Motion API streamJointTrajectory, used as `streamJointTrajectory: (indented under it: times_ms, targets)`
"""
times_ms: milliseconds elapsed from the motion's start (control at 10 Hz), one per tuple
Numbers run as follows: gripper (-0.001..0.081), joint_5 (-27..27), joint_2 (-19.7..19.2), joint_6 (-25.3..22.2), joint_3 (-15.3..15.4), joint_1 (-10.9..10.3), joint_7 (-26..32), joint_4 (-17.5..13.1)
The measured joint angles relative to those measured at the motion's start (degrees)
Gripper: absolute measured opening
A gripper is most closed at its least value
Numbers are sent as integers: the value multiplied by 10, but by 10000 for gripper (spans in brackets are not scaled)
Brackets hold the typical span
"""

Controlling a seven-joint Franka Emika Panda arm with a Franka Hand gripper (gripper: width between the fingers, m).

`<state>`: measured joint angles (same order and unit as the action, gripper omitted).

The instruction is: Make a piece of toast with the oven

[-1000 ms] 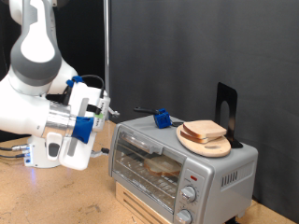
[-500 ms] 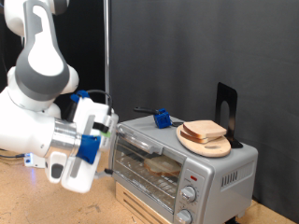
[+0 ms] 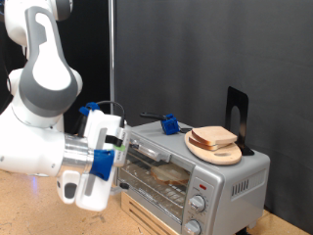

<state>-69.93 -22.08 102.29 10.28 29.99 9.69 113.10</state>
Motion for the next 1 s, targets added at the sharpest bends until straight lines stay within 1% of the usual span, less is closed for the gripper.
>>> streamJointTrajectory:
  times_ms: [100,300,600,1000]
  targets:
    - [808,-9,-19,15,5,-4,0,-20]
    - [808,-10,-59,33,9,-12,0,-67]
    - [808,5,-125,63,8,-24,-4,-137]
    - [808,12,-216,96,6,-30,-4,-227]
